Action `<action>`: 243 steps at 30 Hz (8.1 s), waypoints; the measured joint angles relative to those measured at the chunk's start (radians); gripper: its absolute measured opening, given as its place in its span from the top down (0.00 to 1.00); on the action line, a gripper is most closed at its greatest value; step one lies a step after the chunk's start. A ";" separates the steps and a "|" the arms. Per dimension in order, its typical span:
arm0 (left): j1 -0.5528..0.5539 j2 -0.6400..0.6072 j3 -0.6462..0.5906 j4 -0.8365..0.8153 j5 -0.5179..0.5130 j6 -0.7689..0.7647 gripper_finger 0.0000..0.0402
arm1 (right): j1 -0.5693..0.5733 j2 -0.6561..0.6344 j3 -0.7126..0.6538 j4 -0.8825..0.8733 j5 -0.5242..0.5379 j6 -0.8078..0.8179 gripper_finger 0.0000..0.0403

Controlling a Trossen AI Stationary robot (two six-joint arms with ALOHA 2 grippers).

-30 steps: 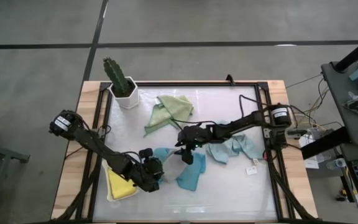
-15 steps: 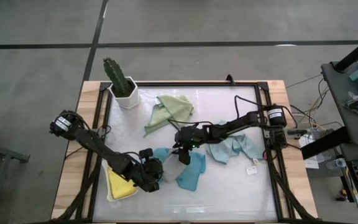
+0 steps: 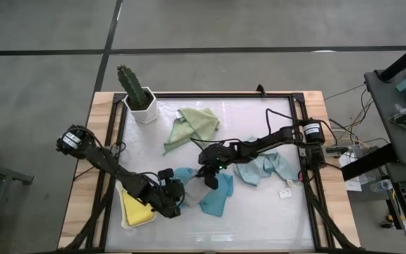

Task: Fold microfiber towels
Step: Fold the gray microfiber towel

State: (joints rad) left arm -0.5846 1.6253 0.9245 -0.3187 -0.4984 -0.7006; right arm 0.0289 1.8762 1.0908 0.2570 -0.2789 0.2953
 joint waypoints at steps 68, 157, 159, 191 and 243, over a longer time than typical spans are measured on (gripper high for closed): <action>-0.042 0.000 -0.065 0.073 -0.070 0.061 0.99 | -0.044 -0.106 0.083 -0.371 0.016 -0.270 0.69; -0.050 -0.122 -0.038 -0.028 -0.079 -0.023 0.42 | 0.038 -0.124 0.183 -0.585 0.229 -0.384 0.69; -0.050 -0.134 -0.036 -0.001 -0.080 -0.023 0.42 | 0.072 -0.142 0.155 -0.539 0.274 -0.384 0.69; -0.055 0.180 -0.038 0.226 -0.077 -0.062 0.99 | 0.191 0.213 -0.049 0.412 0.664 -0.130 0.98; 0.268 0.118 -0.035 0.247 0.044 -0.080 0.54 | 0.204 -0.402 -0.370 0.190 0.673 -0.408 0.98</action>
State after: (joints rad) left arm -0.3161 1.7434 0.8895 -0.0712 -0.4541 -0.7811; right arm 0.2327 1.4742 0.7208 0.4467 0.3939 -0.1127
